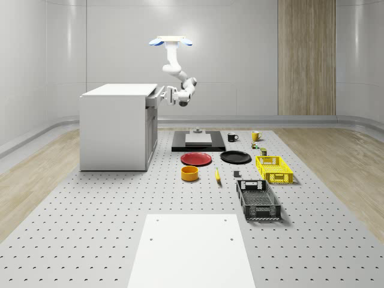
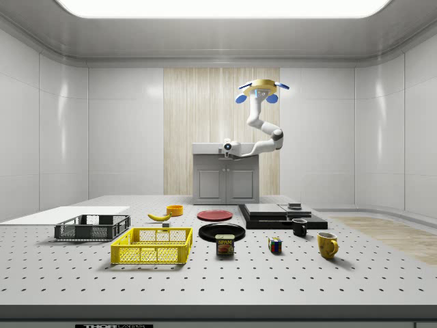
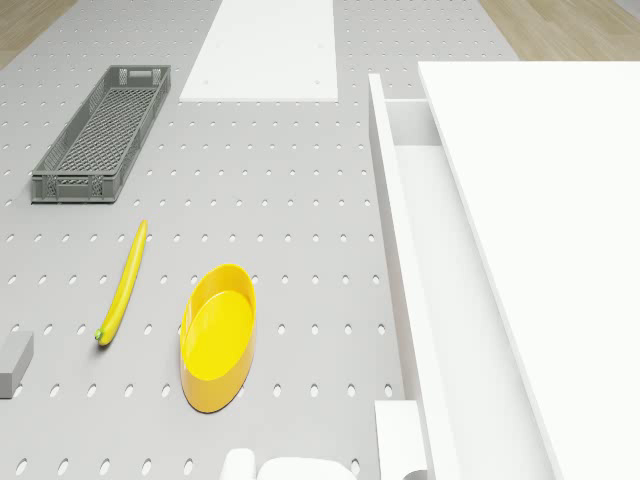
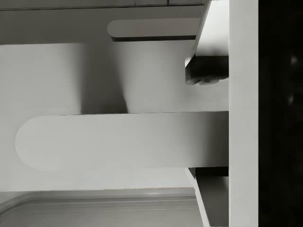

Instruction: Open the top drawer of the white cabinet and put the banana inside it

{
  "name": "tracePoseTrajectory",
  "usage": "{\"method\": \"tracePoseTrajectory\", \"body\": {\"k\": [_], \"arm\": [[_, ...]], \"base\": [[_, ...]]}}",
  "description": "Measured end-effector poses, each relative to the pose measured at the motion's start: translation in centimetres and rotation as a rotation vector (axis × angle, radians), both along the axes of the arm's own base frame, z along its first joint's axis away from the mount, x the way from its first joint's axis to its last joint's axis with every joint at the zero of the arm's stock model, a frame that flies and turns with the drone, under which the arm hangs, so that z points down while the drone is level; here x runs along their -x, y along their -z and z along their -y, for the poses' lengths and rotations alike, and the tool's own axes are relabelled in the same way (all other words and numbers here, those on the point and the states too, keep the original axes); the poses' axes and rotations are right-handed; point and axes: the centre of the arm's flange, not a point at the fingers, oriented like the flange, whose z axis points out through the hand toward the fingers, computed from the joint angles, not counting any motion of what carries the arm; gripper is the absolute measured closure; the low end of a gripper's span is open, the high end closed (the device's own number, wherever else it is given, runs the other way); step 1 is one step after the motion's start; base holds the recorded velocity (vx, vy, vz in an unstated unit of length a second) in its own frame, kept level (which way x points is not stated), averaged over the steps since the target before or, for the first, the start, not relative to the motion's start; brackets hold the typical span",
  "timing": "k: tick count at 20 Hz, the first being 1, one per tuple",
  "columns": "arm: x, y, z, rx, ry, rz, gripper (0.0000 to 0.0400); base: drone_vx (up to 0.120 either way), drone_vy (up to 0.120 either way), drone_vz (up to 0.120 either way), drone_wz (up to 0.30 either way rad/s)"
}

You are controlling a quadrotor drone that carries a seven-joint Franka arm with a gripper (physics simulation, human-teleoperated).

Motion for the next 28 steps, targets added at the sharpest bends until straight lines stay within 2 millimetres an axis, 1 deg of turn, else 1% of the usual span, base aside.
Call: {"method": "tracePoseTrajectory", "body": {"k": [2, 5, 6, 7, 9, 11, 13, 18, 28], "arm": [[0.4, -0.8, 1.4, 0.014, -0.001, -0.032, 0.0148], [0.2, -0.3, 3.0, 0.009, -0.001, -0.012, 0.0192], [0.1, -0.2, 3.5, 0.006, 0.0, -0.008, 0.0184], [0.1, -0.1, 4.0, 0.002, 0.0, -0.005, 0.0144], [0.0, 0.0, 4.8, -0.004, 0.0, -0.001, 0.0087], [-0.1, 0.1, 5.4, -0.008, 0.0, 0.002, 0.0053], [-0.1, 0.2, 5.8, -0.011, 0.0, 0.005, 0.0032], [-0.2, 0.3, 6.4, -0.015, 0.0, 0.008, 0.0009], [-0.2, 0.3, 6.6, -0.018, 0.0, 0.009, 0.0001]], "base": [[0.0, 0.0, 0.0, 0.0], [0.0, 0.0, 0.0, 0.0], [0.0, 0.0, 0.0, 0.0], [0.0, 0.0, 0.0, 0.0], [0.0, 0.1, 0.0, 0.0], [0.0, 0.12, 0.0, 0.0], [0.04, 0.12, 0.0, 0.0], [0.12, 0.12, 0.0, 0.0], [0.12, 0.12, 0.0, 0.0]]}}
